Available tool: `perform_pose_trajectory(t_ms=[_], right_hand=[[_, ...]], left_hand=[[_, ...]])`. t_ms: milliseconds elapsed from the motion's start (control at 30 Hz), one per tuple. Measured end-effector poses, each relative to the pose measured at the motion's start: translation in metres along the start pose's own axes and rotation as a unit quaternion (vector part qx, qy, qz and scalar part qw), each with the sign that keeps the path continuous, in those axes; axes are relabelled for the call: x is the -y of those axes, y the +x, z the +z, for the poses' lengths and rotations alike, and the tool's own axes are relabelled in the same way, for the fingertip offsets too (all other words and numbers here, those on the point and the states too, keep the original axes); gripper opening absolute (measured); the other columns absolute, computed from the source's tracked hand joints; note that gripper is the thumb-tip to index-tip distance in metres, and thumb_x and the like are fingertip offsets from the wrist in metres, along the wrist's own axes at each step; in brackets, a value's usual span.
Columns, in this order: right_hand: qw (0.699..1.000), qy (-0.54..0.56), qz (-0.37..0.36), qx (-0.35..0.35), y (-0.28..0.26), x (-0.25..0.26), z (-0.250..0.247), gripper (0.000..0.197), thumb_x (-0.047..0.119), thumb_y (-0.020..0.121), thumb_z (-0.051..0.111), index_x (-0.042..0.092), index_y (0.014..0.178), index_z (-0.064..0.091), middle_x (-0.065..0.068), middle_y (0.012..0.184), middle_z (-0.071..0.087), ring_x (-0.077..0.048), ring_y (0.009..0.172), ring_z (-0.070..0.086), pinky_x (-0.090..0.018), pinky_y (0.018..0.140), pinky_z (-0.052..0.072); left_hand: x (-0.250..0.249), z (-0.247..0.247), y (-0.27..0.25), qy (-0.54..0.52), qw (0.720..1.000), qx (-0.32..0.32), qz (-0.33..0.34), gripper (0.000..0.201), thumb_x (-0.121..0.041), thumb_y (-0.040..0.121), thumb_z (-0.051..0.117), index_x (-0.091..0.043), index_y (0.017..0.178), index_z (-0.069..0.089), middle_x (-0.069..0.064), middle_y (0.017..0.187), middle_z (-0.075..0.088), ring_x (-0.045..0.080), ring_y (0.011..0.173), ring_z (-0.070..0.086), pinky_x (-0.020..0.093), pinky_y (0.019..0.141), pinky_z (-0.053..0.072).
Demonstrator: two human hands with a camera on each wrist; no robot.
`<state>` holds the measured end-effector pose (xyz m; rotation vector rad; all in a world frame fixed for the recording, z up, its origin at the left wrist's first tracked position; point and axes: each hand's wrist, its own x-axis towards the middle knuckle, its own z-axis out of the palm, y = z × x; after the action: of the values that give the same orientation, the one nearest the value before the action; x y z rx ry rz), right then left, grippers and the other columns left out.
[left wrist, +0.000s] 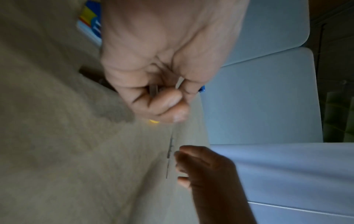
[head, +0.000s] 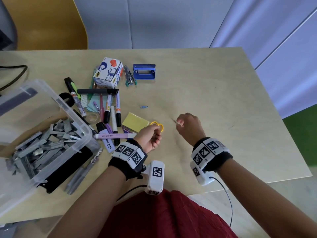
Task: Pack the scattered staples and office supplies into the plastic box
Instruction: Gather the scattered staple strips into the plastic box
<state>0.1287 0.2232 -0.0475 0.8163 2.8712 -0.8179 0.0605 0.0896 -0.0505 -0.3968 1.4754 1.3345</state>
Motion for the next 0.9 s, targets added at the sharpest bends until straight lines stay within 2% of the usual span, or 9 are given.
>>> perform_pose_trajectory(t_ms=[100, 333, 433, 467, 533, 600, 667, 800, 900], right_hand=[[0.998, -0.053, -0.001, 0.024, 0.010, -0.011, 0.006, 0.026, 0.008, 0.087, 0.052, 0.005, 0.110, 0.063, -0.012, 0.110, 0.059, -0.029, 0.101, 0.055, -0.029, 0.082, 0.040], [0.998, -0.055, 0.000, 0.037, 0.015, -0.008, 0.011, 0.020, 0.004, 0.089, 0.047, -0.002, 0.092, 0.066, -0.018, 0.097, 0.062, -0.035, 0.091, 0.057, -0.033, 0.075, 0.040], [0.999, 0.011, 0.014, 0.033, 0.012, 0.000, 0.001, 0.020, 0.000, 0.084, 0.051, 0.000, 0.092, 0.069, -0.016, 0.096, 0.068, -0.032, 0.094, 0.060, -0.031, 0.081, 0.043], [0.999, 0.045, 0.008, 0.025, 0.008, 0.006, -0.004, 0.020, -0.002, 0.081, 0.053, 0.001, 0.091, 0.070, -0.015, 0.094, 0.070, -0.029, 0.092, 0.061, -0.029, 0.082, 0.045], [0.995, 0.099, -0.014, 0.026, -0.002, 0.020, -0.014, 0.017, -0.002, 0.079, 0.057, 0.000, 0.089, 0.071, -0.014, 0.089, 0.071, -0.024, 0.085, 0.063, -0.021, 0.075, 0.044], [0.990, 0.129, -0.039, 0.051, -0.012, 0.033, -0.020, 0.013, 0.002, 0.079, 0.061, 0.001, 0.087, 0.072, -0.011, 0.085, 0.071, -0.019, 0.077, 0.061, -0.014, 0.068, 0.043], [0.986, 0.148, -0.047, 0.056, -0.015, 0.038, -0.024, 0.012, 0.004, 0.080, 0.063, 0.003, 0.087, 0.072, -0.009, 0.084, 0.071, -0.013, 0.075, 0.059, -0.009, 0.065, 0.042], [0.989, 0.146, -0.021, -0.006, 0.007, 0.023, -0.027, 0.015, 0.000, 0.080, 0.057, -0.001, 0.085, 0.072, -0.013, 0.083, 0.072, -0.022, 0.079, 0.065, -0.014, 0.069, 0.043], [0.994, 0.103, 0.018, 0.008, 0.027, 0.002, -0.020, 0.020, -0.002, 0.080, 0.053, 0.002, 0.086, 0.072, -0.014, 0.089, 0.071, -0.028, 0.081, 0.066, -0.019, 0.067, 0.045]], left_hand=[[-0.006, 0.002, -0.001, -0.015, 1.000, -0.011, 0.022, 0.035, -0.015, 0.096, 0.040, -0.008, 0.062, 0.045, 0.001, 0.034, 0.048, 0.009, 0.026, 0.044, 0.010, 0.032, 0.030], [-0.007, 0.008, 0.006, -0.035, 0.999, 0.011, 0.020, 0.034, -0.013, 0.098, 0.037, -0.002, 0.069, 0.051, 0.007, 0.041, 0.059, 0.016, 0.040, 0.061, 0.015, 0.038, 0.048], [-0.010, 0.012, 0.008, -0.050, 0.998, 0.019, 0.016, 0.032, -0.011, 0.098, 0.035, 0.001, 0.074, 0.052, 0.014, 0.055, 0.061, 0.024, 0.061, 0.060, 0.019, 0.043, 0.052], [-0.011, 0.014, 0.009, -0.056, 0.998, 0.021, 0.018, 0.030, -0.012, 0.097, 0.035, 0.001, 0.076, 0.052, 0.016, 0.063, 0.060, 0.024, 0.062, 0.060, 0.020, 0.043, 0.052], [-0.012, 0.018, 0.012, -0.066, 0.997, 0.022, 0.023, 0.028, -0.011, 0.097, 0.036, 0.000, 0.076, 0.052, 0.015, 0.069, 0.057, 0.021, 0.049, 0.063, 0.020, 0.042, 0.053], [-0.011, 0.022, 0.013, -0.066, 0.997, 0.016, 0.023, 0.027, -0.010, 0.096, 0.038, -0.003, 0.074, 0.052, 0.008, 0.061, 0.055, 0.011, 0.034, 0.056, 0.019, 0.040, 0.050], [-0.011, 0.025, 0.014, -0.060, 0.998, 0.011, 0.020, 0.027, -0.011, 0.096, 0.041, -0.006, 0.072, 0.052, 0.004, 0.054, 0.053, 0.008, 0.031, 0.051, 0.016, 0.036, 0.044], [-0.011, 0.021, 0.018, -0.040, 0.999, 0.015, 0.002, 0.038, -0.020, 0.098, 0.037, -0.009, 0.063, 0.047, -0.002, 0.037, 0.047, 0.006, 0.026, 0.040, 0.010, 0.029, 0.026], [-0.009, 0.016, 0.019, -0.032, 0.999, 0.038, -0.004, 0.037, -0.024, 0.097, 0.034, -0.015, 0.061, 0.038, -0.007, 0.034, 0.035, 0.005, 0.024, 0.029, 0.010, 0.028, 0.017]])
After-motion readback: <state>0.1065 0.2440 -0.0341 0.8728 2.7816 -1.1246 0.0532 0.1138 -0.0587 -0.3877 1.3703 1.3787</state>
